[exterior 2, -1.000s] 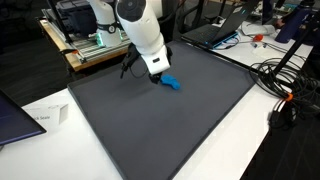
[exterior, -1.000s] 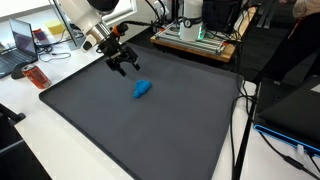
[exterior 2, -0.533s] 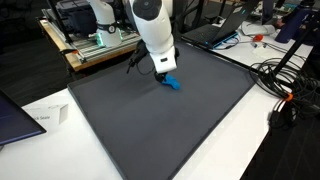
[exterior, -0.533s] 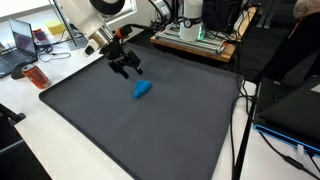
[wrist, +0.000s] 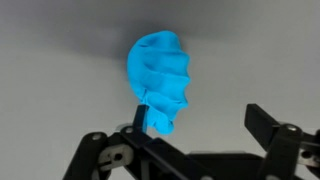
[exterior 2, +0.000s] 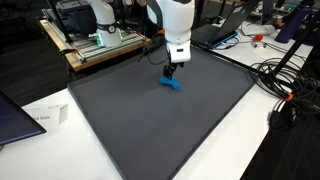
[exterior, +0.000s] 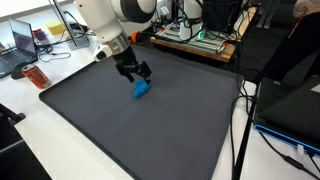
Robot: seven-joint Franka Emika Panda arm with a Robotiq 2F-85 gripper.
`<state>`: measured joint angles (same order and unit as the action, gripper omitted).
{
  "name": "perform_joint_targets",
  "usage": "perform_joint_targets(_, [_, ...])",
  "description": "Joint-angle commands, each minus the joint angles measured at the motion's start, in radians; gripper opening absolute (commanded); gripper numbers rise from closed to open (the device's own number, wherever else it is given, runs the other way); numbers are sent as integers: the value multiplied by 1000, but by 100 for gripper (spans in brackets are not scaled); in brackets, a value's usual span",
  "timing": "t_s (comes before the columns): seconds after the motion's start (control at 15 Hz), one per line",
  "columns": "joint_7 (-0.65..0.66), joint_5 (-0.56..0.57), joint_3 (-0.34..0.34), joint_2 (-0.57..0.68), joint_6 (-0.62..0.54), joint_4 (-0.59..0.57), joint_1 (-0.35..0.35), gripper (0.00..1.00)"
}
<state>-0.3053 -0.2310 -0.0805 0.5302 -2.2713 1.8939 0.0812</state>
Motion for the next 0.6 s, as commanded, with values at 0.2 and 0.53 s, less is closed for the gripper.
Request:
perform_joint_targets(0.2, [150,85,28,-27,-35,44,-66,100])
perform_joint_targets(0.53, [136,94,34,49,-23,-8,-49,100])
